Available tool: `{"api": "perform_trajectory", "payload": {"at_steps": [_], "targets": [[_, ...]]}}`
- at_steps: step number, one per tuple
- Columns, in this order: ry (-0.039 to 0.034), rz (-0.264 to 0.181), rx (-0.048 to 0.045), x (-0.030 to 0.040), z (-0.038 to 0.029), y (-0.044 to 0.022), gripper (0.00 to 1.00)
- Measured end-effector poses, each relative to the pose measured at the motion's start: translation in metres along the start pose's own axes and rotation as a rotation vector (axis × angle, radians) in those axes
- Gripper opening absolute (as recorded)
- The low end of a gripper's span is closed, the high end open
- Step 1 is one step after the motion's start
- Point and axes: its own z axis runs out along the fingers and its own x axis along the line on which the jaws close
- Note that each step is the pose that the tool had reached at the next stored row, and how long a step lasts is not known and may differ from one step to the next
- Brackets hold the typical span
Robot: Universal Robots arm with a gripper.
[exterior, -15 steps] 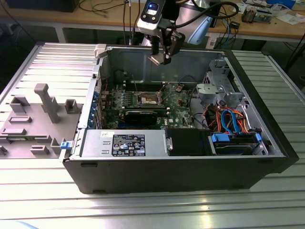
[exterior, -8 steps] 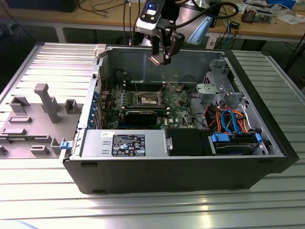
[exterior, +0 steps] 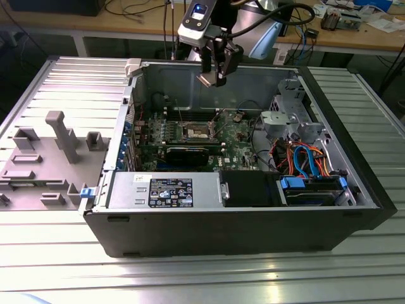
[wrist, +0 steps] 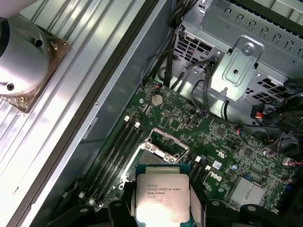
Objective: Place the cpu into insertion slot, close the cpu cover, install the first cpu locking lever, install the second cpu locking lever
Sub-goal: 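Place the cpu into insertion slot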
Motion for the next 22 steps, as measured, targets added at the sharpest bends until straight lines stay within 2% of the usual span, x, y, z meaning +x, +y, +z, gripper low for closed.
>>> {"api": "perform_trajectory", "payload": {"at_steps": [22], "targets": [[-0.0019, 0.022, -0.0004, 0.0000, 0.0001, 0.0000, 0.54]]}}
